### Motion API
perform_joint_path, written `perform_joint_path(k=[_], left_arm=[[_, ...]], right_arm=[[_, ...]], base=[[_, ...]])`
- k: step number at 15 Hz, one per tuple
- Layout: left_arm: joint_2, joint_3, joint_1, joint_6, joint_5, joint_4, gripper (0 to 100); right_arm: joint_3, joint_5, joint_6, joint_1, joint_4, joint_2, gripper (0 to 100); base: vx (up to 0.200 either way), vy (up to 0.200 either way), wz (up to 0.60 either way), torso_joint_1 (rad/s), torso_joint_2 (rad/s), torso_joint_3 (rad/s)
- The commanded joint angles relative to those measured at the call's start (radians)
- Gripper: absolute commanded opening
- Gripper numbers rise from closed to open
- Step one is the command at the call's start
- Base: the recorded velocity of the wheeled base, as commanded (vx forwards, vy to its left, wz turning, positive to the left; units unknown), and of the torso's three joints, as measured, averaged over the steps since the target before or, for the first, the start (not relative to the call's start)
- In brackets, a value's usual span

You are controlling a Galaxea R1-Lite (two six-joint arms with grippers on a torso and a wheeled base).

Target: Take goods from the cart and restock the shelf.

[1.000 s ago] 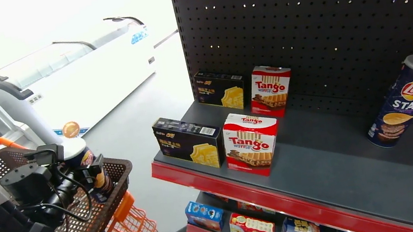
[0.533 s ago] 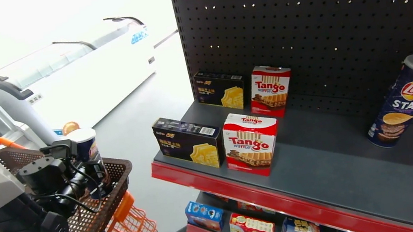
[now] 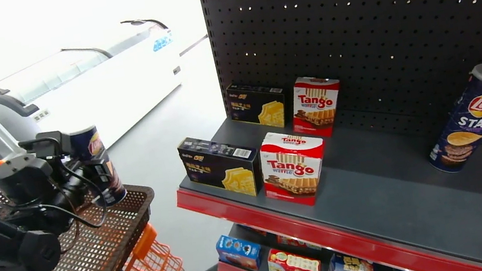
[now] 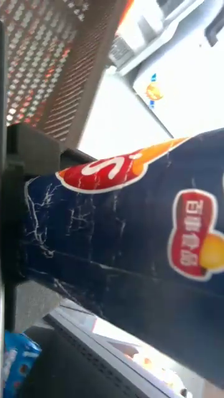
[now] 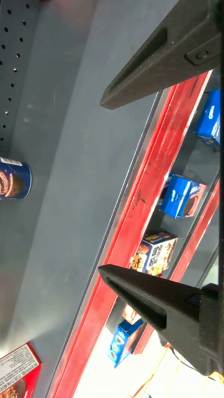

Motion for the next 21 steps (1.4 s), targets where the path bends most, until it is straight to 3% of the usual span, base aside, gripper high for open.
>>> perform_joint_path(k=[1, 3, 5, 6, 7, 10, 12, 14, 15, 17, 19, 21], left_arm=[[-0.185, -0.008, -0.041, -0.002, -0.031, 0.069, 0], [-0.254, -0.009, -0.074, -0.021, -0.036, 0.124, 0], [-0.336, 0.017, -0.140, -0.018, -0.043, 0.151, 0], [-0.351, 0.027, -0.148, -0.016, -0.046, 0.158, 0], [-0.431, 0.115, -0.205, -0.016, -0.049, 0.167, 0], [-0.587, 0.250, -0.283, -0.018, -0.072, 0.270, 0], [-0.645, 0.259, -0.307, -0.021, -0.108, 0.337, 0], [-0.645, 0.274, -0.304, -0.022, -0.189, 0.343, 0], [-0.645, 0.282, -0.286, -0.012, -0.198, 0.331, 0], [-0.638, 0.262, -0.286, -0.019, -0.198, 0.299, 0], [-0.595, 0.165, -0.292, -0.019, -0.194, 0.309, 0], [-0.572, 0.096, -0.373, -0.019, -0.194, 0.300, 0]], right_arm=[[0.000, 0.000, 0.001, 0.000, 0.000, 0.002, 100], [0.000, 0.000, 0.000, 0.000, 0.000, 0.002, 100], [0.000, 0.000, 0.000, 0.000, 0.000, 0.002, 100], [0.000, 0.000, 0.000, 0.000, -0.002, 0.002, 100], [0.000, 0.000, 0.000, 0.000, 0.000, 0.002, 100], [0.000, 0.000, 0.000, 0.000, 0.000, 0.002, 100], [0.000, 0.000, 0.000, 0.000, 0.000, 0.002, 100], [0.000, 0.000, 0.000, 0.000, 0.000, 0.002, 100], [0.000, 0.000, 0.000, 0.000, 0.000, 0.002, 100], [0.000, 0.000, 0.000, 0.000, -0.002, 0.002, 100], [0.000, 0.000, 0.000, 0.000, 0.000, 0.002, 100], [0.000, 0.000, 0.000, 0.000, -0.002, 0.002, 100]], base=[[0.000, 0.000, 0.00, 0.000, 0.00, 0.000], [0.000, 0.000, 0.00, 0.000, 0.00, 0.000], [0.000, 0.000, 0.00, 0.000, 0.00, 0.000], [0.000, 0.000, 0.00, 0.000, 0.00, 0.000], [0.000, 0.000, 0.00, 0.000, 0.00, 0.000], [0.000, 0.000, 0.00, 0.000, 0.00, 0.000], [0.000, 0.000, 0.00, 0.000, 0.00, 0.000], [0.000, 0.000, 0.00, 0.000, 0.00, 0.000], [0.000, 0.000, 0.00, 0.000, 0.00, 0.000], [0.000, 0.000, 0.00, 0.000, 0.00, 0.000], [0.000, 0.000, 0.00, 0.000, 0.00, 0.000], [0.000, 0.000, 0.00, 0.000, 0.00, 0.000]])
